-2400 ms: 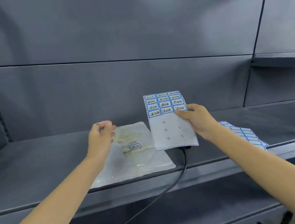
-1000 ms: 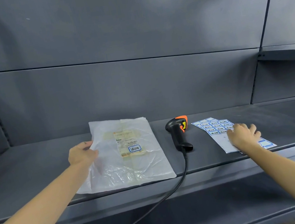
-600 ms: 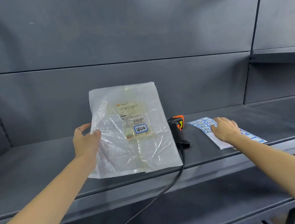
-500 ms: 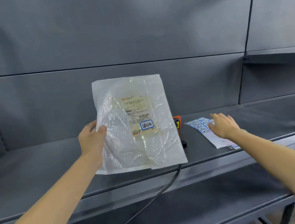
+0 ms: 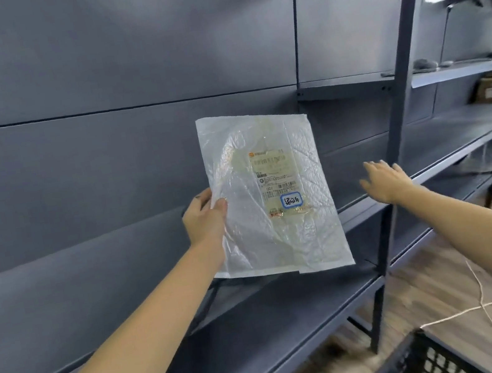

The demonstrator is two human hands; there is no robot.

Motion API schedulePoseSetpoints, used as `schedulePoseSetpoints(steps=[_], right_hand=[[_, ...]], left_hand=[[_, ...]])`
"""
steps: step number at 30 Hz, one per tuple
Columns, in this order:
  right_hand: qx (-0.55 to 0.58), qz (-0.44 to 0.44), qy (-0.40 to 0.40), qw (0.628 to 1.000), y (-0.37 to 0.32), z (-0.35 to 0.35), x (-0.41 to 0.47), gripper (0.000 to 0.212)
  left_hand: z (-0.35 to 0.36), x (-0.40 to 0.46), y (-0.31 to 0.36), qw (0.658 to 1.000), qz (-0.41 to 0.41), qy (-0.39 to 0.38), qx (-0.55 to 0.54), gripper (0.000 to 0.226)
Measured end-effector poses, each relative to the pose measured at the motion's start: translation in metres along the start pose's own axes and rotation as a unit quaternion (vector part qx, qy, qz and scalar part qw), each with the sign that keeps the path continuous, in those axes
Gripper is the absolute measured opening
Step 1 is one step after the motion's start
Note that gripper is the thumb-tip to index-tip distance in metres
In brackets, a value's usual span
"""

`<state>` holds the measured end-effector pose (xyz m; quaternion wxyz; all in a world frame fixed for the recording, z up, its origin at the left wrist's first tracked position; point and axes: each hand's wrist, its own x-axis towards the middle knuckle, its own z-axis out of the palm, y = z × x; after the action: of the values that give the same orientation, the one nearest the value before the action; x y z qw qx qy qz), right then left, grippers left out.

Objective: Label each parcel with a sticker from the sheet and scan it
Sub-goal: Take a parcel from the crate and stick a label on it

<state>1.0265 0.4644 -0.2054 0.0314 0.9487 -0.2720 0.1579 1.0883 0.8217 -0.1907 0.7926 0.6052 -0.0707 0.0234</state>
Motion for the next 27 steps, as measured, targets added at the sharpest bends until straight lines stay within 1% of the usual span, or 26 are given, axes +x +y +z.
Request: schedulePoseSetpoints(steps=[5,9,12,13,15,17,19,20,22,23,25,27], right_hand=[[0.051,0.081,0.001,0.995,0.076,0.025,-0.028,0.044],[0.091,0.148,-0.041,0.984,0.128,0.061,-0.059,0.055],[0.143,0.184,-0.073,0.970,0.155,0.092,-0.088,0.045],[0.165,0.199,-0.081,0.962,0.161,0.104,-0.101,0.043],[0.218,0.240,-0.097,0.941,0.170,0.131,-0.126,0.045],[0.278,0.278,-0.126,0.911,0.174,0.157,-0.153,0.046],[0.358,0.325,-0.142,0.864,0.175,0.181,-0.178,0.044],[0.419,0.353,-0.151,0.822,0.175,0.193,-0.191,0.046],[0.541,0.390,-0.188,0.721,0.176,0.214,-0.217,0.054],[0.589,0.393,-0.213,0.673,0.176,0.223,-0.230,0.060],[0.664,0.363,-0.268,0.596,0.176,0.238,-0.253,0.070],[0.711,0.339,-0.311,0.531,0.175,0.251,-0.270,0.065]], left_hand=[[0.067,-0.028,-0.031,0.997,-0.019,-0.074,0.007,0.025],[0.104,-0.056,-0.068,0.990,-0.040,-0.135,0.018,0.025],[0.122,-0.078,-0.107,0.983,-0.080,-0.165,0.029,0.025],[0.125,-0.086,-0.121,0.980,-0.097,-0.172,0.033,0.026],[0.130,-0.099,-0.150,0.974,-0.119,-0.188,0.042,0.025],[0.132,-0.112,-0.179,0.969,-0.139,-0.195,0.053,0.025],[0.132,-0.124,-0.208,0.966,-0.161,-0.193,0.066,0.025],[0.131,-0.130,-0.222,0.964,-0.172,-0.189,0.075,0.024],[0.128,-0.140,-0.248,0.959,-0.197,-0.181,0.093,0.024],[0.128,-0.144,-0.261,0.956,-0.212,-0.176,0.098,0.024],[0.126,-0.154,-0.285,0.952,-0.241,-0.162,0.099,0.024],[0.125,-0.164,-0.306,0.944,-0.273,-0.150,0.109,0.022]])
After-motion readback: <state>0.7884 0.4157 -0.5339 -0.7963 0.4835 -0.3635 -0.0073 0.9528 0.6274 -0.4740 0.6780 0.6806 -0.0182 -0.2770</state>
